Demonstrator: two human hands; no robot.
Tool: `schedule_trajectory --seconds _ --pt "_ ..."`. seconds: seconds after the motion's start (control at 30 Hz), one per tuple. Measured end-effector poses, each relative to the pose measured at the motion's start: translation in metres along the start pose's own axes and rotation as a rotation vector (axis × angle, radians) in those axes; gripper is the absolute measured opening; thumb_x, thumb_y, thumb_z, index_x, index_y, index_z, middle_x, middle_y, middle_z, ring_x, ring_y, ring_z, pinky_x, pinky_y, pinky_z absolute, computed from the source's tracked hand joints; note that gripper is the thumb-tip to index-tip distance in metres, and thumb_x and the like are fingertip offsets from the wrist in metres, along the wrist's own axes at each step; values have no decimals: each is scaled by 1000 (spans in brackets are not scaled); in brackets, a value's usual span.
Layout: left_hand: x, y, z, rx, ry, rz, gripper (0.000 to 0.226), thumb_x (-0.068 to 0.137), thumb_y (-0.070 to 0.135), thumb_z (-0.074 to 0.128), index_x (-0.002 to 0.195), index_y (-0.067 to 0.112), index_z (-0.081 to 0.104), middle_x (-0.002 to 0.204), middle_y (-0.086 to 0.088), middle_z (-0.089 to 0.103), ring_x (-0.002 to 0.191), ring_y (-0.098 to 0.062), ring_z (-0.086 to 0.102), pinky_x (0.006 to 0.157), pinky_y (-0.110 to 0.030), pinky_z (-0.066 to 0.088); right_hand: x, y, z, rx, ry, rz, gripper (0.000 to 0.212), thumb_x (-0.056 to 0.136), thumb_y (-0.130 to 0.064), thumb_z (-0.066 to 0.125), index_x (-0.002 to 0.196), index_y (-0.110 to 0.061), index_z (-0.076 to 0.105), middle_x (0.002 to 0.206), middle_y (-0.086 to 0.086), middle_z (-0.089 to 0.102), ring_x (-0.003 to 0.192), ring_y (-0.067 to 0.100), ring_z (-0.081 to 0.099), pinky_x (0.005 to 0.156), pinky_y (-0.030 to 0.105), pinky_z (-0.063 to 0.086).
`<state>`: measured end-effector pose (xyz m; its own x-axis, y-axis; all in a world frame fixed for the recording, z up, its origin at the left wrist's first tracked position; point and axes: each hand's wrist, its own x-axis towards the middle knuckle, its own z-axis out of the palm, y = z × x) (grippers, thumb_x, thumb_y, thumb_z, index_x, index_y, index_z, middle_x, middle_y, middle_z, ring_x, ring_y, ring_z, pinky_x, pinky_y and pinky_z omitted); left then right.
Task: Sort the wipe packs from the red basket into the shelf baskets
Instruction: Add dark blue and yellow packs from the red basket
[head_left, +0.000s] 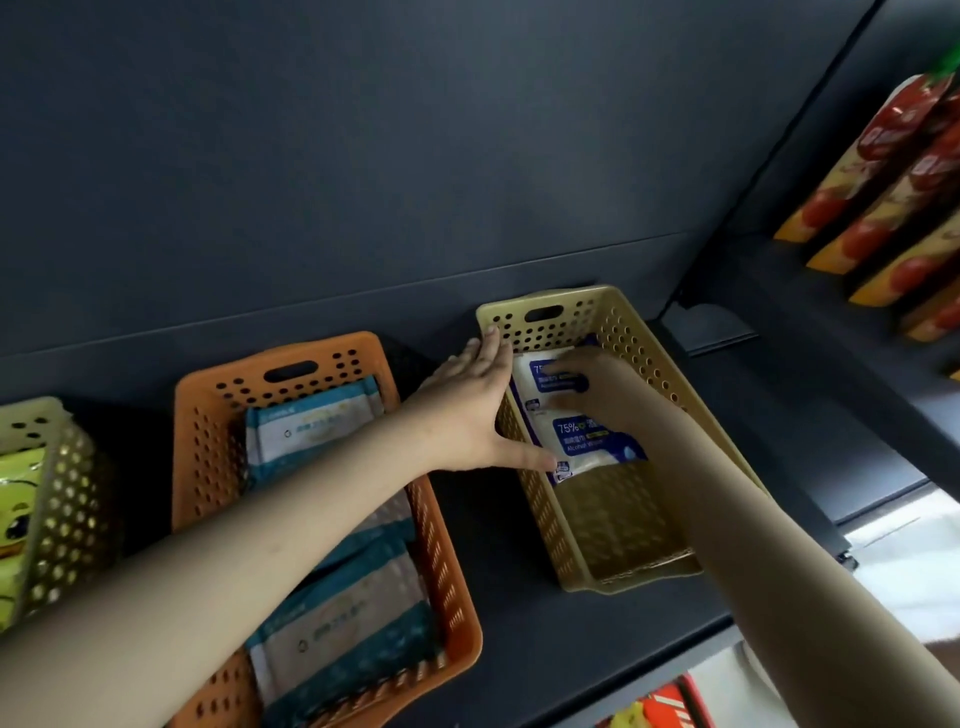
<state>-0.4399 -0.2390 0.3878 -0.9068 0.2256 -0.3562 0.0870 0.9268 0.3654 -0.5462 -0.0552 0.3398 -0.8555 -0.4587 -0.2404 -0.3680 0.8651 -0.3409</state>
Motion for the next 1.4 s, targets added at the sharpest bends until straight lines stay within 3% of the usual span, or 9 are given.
schedule_trajectory --seconds 0.17,0.37,0.5,0.6,0.73,0.83,1.07,1.23,1.4 --pt "0 0 -1 -10 -9 -8 128 65 85 48 148 18 -23 152 -1 -36 145 -19 -21 117 -37 -5 4 7 1 26 -59 -29 51 87 -30 67 135 -28 53 150 -3 39 137 20 35 114 36 24" --pt "-6 -2 -4 -35 -25 -4 123 66 86 45 151 22 -17 155 4 -32 146 -21 -18 118 -42 -3 -17 -2 -28 47 -17 11 48 90 -27 65 136 -25 52 140 0 52 124 22 50 101 33 38" --pt "-23 -2 -26 73 127 65 84 87 62 52 152 18 22 161 -3 16 147 -25 14 119 -42 16 -59 -23 -67 85 74 73 39 90 -30 64 128 -27 59 126 -3 63 103 12 56 88 26 40" --pt "-56 1 -42 -60 234 124 56 91 45 57 139 19 47 144 -3 49 126 -20 50 106 -37 41 -111 -44 -85 123 239 79 22 92 -27 60 113 -28 66 111 -11 66 96 6 56 83 23 40" --pt "-127 -4 -35 -197 373 188 33 92 35 59 122 21 63 117 3 67 98 -11 63 93 -33 50 -201 -79 -69 184 648 17 23 89 -9 57 100 -23 71 98 -6 69 85 10 63 78 26 52" --pt "-181 -9 -6 -153 503 277 22 93 34 56 110 26 68 103 8 70 89 -9 63 83 -35 53 -268 -108 -31 157 760 4 22 86 -3 61 99 -16 72 92 0 69 79 17 65 75 34 55" --pt "-286 0 124 -186 491 539 23 89 23 53 104 17 69 108 5 66 99 -17 62 86 -38 50 -419 -153 98 127 471 189 12 88 -16 64 98 -19 71 88 -5 72 75 13 66 73 30 54" --pt "-326 -2 227 -214 223 445 30 94 26 51 121 23 62 126 8 59 113 -16 57 93 -37 48 -487 -146 183 148 223 385 17 89 -19 59 100 -25 71 91 -8 70 76 7 63 69 18 49" --pt "-333 2 300 -183 19 353 37 97 25 49 134 25 53 136 8 51 119 -15 54 97 -31 45 -524 -120 238 247 -4 525 19 92 -16 57 108 -17 68 108 -1 69 96 17 65 86 30 53"
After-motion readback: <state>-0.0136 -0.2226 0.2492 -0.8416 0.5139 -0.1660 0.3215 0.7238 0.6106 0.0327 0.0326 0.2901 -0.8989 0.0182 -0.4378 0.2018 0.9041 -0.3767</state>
